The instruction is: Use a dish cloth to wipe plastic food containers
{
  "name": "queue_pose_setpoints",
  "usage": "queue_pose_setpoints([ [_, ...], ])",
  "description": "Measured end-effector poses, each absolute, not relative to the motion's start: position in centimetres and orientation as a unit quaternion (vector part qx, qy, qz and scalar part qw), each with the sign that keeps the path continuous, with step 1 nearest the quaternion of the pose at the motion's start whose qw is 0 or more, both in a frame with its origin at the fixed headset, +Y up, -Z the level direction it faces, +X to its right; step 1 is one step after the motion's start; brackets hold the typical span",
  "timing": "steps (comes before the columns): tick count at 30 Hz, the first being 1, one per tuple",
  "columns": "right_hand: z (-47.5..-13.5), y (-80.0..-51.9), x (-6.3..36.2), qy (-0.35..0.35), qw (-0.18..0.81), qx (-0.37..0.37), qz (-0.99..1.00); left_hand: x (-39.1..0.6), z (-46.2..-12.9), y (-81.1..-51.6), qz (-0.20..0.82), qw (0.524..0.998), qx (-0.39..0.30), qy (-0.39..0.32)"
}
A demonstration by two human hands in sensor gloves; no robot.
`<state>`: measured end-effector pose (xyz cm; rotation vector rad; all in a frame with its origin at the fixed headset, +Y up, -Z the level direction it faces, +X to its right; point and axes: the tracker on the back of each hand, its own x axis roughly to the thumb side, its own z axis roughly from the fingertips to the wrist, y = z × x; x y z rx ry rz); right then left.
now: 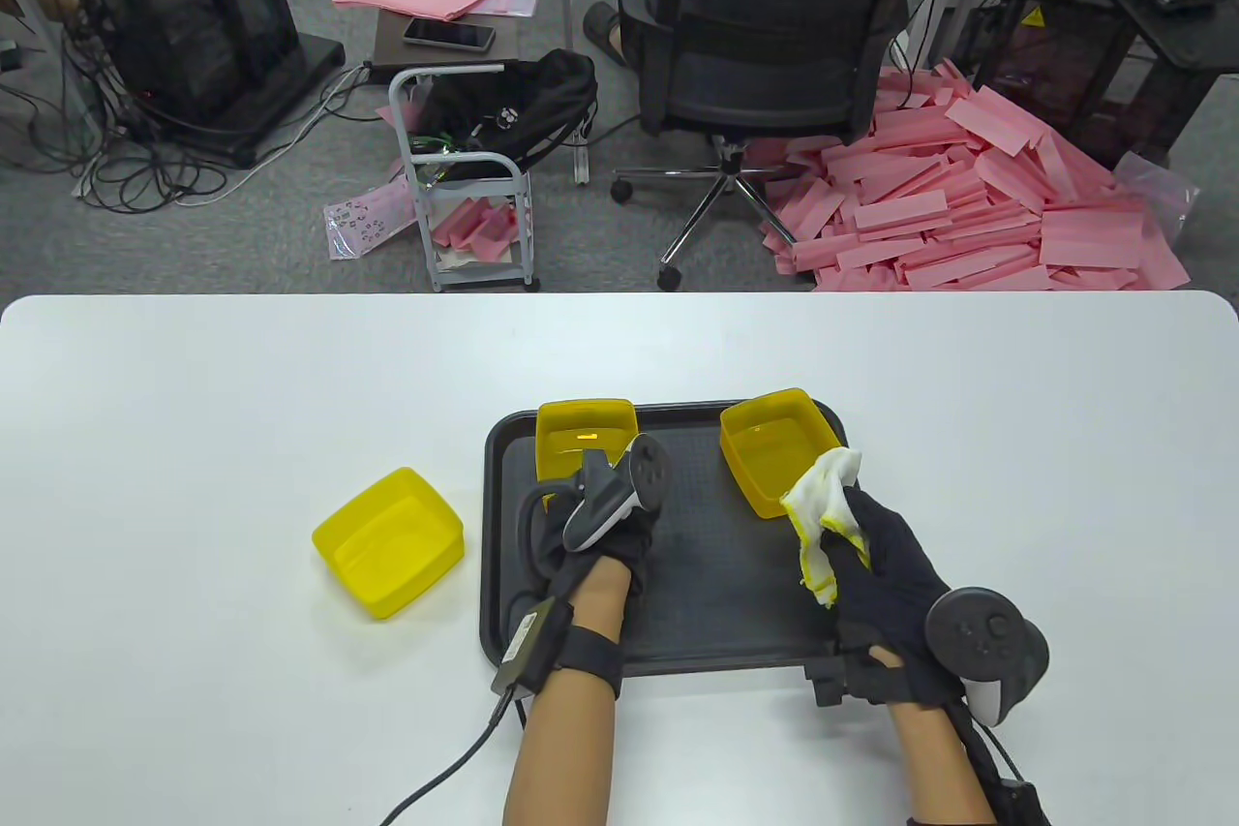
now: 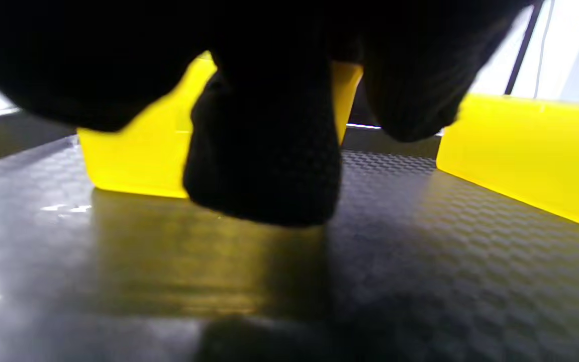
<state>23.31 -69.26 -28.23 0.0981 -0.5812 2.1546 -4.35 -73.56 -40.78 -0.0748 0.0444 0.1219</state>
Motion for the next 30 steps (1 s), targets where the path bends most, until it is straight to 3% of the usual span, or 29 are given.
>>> queue_pose_setpoints([
  [8, -28.3, -69.4, 23.1, -0.23, 0.445, 0.047, 0.864, -4.1, -40.4, -74.6, 0.084, 0.994, -0.003, 0.072],
  [16, -28.4, -69.9, 22.9, -0.222, 0.44, 0.047, 0.869, -5.6, -38.1, -74.1, 0.114, 0.992, -0.043, 0.025],
  [30, -28.5, -70.4, 22.6, -0.22, 0.407, 0.052, 0.885, -10.6, -32.3, -71.4, 0.235, 0.966, 0.043, -0.1],
])
